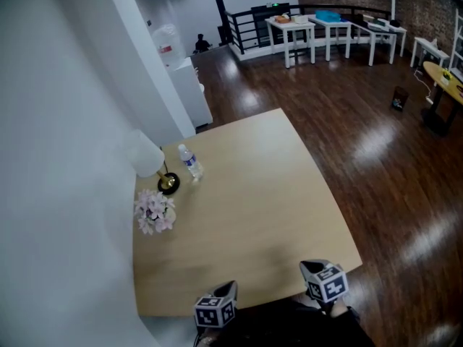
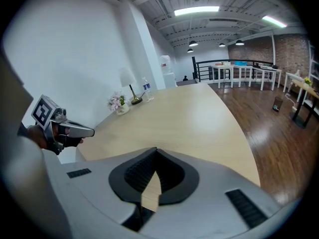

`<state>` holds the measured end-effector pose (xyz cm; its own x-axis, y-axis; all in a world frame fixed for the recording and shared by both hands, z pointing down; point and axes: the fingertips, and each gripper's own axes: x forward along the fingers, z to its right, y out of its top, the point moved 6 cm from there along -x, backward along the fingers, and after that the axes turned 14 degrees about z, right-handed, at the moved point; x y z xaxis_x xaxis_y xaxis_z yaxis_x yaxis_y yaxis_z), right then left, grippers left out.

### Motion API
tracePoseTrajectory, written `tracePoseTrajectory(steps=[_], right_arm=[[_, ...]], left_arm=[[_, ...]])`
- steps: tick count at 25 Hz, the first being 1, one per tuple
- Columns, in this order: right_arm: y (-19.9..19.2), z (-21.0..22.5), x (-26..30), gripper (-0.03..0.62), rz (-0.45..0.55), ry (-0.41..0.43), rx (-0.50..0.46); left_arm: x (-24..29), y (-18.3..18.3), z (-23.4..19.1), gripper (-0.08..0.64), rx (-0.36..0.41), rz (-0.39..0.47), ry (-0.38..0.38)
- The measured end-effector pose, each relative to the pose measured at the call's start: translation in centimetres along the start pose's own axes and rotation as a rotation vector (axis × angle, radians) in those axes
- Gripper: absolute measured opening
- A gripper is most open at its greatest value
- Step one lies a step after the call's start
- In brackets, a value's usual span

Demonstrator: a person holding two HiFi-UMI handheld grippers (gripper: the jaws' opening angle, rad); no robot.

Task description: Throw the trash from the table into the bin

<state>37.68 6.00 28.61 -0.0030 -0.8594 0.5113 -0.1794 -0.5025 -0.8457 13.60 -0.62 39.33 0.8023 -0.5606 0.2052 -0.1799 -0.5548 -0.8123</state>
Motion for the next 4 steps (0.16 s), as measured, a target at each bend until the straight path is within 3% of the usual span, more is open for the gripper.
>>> tracePoseTrajectory(steps=[4], right_arm=[[-0.27,-0.02,-0.38,0.0,-0.011,0.005,0.008]], left_arm=[[-0.4,-0.34,0.25,0.003,-0.002,-0.001,0.005]])
